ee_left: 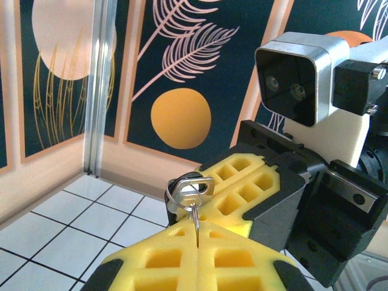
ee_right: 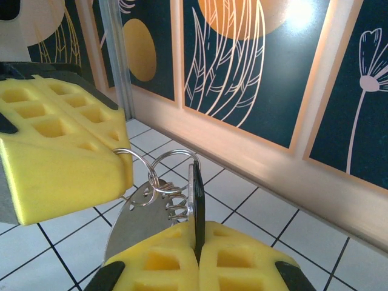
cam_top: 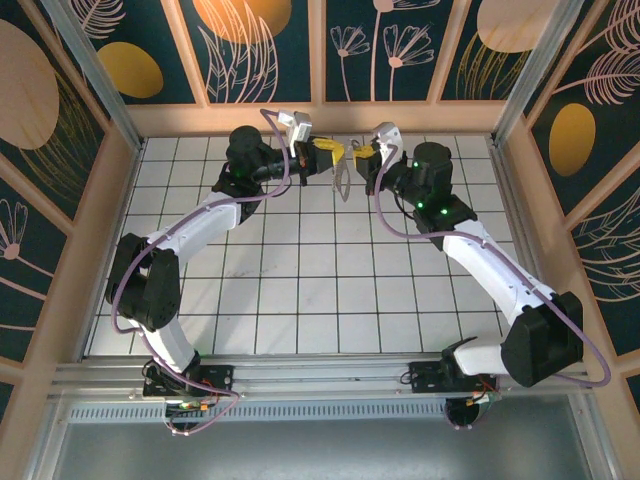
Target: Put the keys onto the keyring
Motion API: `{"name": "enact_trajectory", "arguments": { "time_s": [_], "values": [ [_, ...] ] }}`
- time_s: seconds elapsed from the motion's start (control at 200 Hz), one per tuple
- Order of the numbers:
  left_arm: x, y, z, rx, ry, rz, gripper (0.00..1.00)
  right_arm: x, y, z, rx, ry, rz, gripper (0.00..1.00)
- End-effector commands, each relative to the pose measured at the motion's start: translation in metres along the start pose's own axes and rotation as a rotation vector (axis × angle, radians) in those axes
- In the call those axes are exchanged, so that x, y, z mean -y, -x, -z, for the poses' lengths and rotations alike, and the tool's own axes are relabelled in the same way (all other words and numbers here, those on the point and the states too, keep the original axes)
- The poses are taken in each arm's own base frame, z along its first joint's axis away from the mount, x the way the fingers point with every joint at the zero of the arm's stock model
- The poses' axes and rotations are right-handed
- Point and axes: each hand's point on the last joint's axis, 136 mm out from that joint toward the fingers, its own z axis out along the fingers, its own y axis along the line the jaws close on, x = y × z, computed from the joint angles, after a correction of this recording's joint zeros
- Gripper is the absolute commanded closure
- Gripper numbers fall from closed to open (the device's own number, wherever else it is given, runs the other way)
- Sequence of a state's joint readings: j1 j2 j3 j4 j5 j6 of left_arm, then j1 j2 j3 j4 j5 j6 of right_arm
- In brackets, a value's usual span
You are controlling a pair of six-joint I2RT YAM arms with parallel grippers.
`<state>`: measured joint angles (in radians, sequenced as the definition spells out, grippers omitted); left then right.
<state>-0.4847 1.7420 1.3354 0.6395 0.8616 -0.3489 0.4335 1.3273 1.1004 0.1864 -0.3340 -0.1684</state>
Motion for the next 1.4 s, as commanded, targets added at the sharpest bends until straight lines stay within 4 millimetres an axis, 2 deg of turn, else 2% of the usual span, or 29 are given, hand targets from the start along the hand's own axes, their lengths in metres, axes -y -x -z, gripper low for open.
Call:
{"name": "enact_trajectory", "arguments": {
  "time_s": [0.0, 0.2, 0.305, 0.33, 0.551, 0.781, 0.891, 0.921, 0.966, 1.001, 1.211, 1.231, 1.396],
  "values": [
    [0.006, 0.004, -0.002, 0.011, -0.028, -0.012, 0.95, 0.025, 0.031, 0.003, 0.062, -0.091, -0.017, 1.0],
    [0.004, 0.006, 0.001, 0.031, 0.007, -0.008, 0.67, 0.033, 0.021, -0.007, 0.021, -0.107, -0.028, 1.0],
    [0.0, 0.003, 0.004, 0.036, 0.034, -0.006, 0.6, 0.039, 0.014, -0.008, 0.005, -0.12, -0.035, 1.0],
    [0.008, 0.014, 0.008, 0.053, 0.034, -0.026, 0.59, 0.04, 0.012, -0.008, 0.001, -0.124, -0.037, 1.0],
    [0.003, 0.019, 0.02, 0.094, 0.132, -0.029, 0.5, 0.053, -0.005, -0.011, -0.038, -0.154, -0.052, 1.0],
    [-0.012, 0.028, 0.05, 0.168, 0.312, -0.02, 0.33, 0.06, -0.034, -0.03, -0.105, -0.149, -0.076, 1.0],
    [-0.013, 0.034, 0.067, 0.2, 0.378, -0.011, 0.23, 0.059, -0.05, -0.043, -0.134, -0.13, -0.099, 1.0],
    [-0.013, 0.035, 0.071, 0.208, 0.395, -0.012, 0.14, 0.059, -0.054, -0.046, -0.139, -0.126, -0.105, 1.0],
    [-0.012, 0.037, 0.077, 0.218, 0.416, -0.016, 0.1, 0.059, -0.059, -0.051, -0.147, -0.12, -0.113, 1.0],
    [-0.011, 0.038, 0.082, 0.225, 0.433, -0.017, 0.02, 0.058, -0.064, -0.056, -0.155, -0.113, -0.119, 1.0],
    [-0.015, 0.04, 0.101, 0.247, 0.514, -0.014, 0.01, 0.06, -0.083, -0.095, -0.182, -0.078, -0.151, 1.0],
    [-0.018, 0.029, 0.103, 0.231, 0.525, 0.0, 0.01, 0.06, -0.084, -0.1, -0.184, -0.075, -0.151, 1.0],
    [-0.02, 0.024, 0.112, 0.236, 0.552, 0.011, 0.01, 0.06, -0.092, -0.139, -0.206, -0.038, -0.154, 1.0]
  ]
}}
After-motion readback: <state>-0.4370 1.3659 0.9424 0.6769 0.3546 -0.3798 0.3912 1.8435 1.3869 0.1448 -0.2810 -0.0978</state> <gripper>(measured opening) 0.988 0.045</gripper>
